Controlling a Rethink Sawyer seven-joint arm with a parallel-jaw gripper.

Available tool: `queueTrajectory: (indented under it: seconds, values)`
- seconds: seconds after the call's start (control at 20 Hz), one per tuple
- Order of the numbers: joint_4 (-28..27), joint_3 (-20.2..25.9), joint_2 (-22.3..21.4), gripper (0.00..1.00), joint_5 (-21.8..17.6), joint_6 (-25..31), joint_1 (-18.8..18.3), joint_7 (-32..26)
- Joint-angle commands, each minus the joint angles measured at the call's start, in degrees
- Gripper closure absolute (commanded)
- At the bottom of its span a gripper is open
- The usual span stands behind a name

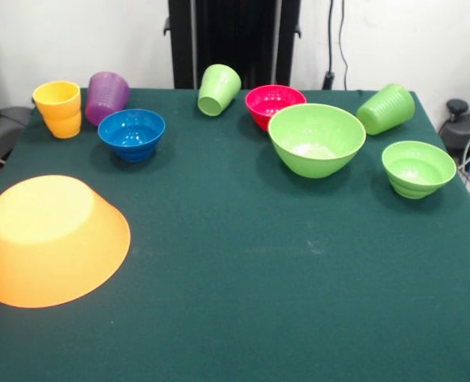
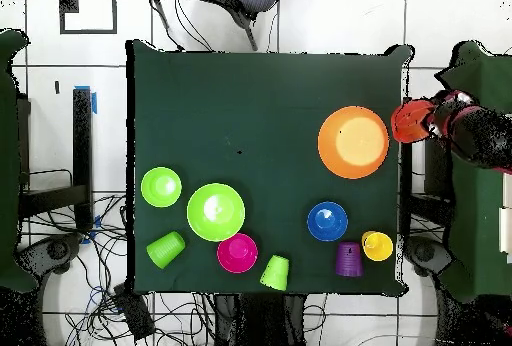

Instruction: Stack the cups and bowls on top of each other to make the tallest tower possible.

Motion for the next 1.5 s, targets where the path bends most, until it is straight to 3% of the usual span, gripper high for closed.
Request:
queueTrajectory:
  seconds: [0.05, 0.65, 1.5]
  values:
    - [-0.5, -3.9, 3.4, 1.00, -3.1, -1.6, 3.7, -10.4]
    - [0.7, -5.1, 5.1, 1.00, -1.4, 0.4, 4.3, -9.2]
    - [-0.2, -8.1, 7.0, 1.00, -3.2, -3.4, 6.9, -5.0]
